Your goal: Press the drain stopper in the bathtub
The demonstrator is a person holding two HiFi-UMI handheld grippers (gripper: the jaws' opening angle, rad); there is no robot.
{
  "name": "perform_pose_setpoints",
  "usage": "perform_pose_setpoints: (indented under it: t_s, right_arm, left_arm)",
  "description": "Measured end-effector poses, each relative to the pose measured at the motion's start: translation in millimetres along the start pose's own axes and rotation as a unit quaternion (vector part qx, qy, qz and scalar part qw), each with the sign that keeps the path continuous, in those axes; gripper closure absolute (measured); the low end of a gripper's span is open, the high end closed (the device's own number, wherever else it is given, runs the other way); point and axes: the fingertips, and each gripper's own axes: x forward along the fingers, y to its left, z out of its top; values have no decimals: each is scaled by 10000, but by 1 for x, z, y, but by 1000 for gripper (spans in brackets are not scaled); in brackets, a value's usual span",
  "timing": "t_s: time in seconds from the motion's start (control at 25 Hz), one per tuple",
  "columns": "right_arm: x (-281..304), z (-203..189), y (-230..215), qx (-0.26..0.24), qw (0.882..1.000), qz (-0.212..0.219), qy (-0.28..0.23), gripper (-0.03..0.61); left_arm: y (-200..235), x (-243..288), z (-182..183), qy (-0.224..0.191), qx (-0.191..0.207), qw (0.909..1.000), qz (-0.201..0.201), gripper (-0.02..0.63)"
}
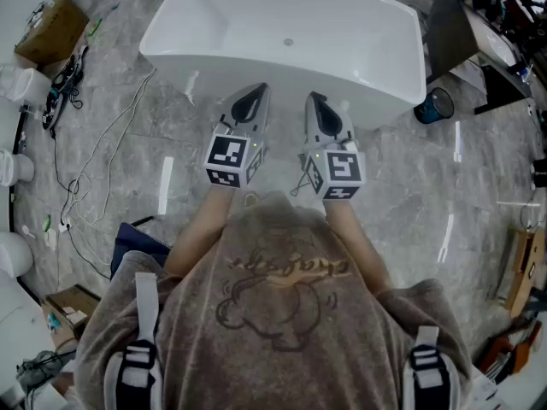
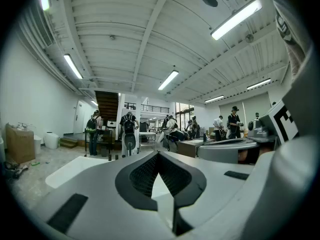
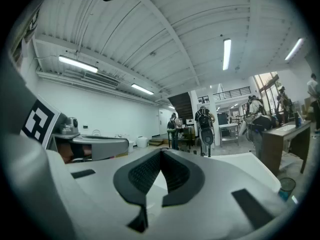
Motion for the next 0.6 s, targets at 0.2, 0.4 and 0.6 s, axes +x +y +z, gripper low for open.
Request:
perform_pose_setpoints:
  t_s: [0.2, 0.4, 0.6]
  right_arm:
    - [3, 3, 2, 16, 10000, -19, -29, 580]
    - [8, 5, 9, 108, 9999, 14, -120, 578]
    - [18, 3, 26, 22, 9999, 39, -92, 578]
  left_arm:
    - [5, -1, 1, 4, -4, 10000, 1, 615]
    - [14, -2, 1, 13, -7, 10000, -21, 615]
    - [31, -5, 0, 58, 24, 9999, -126, 615]
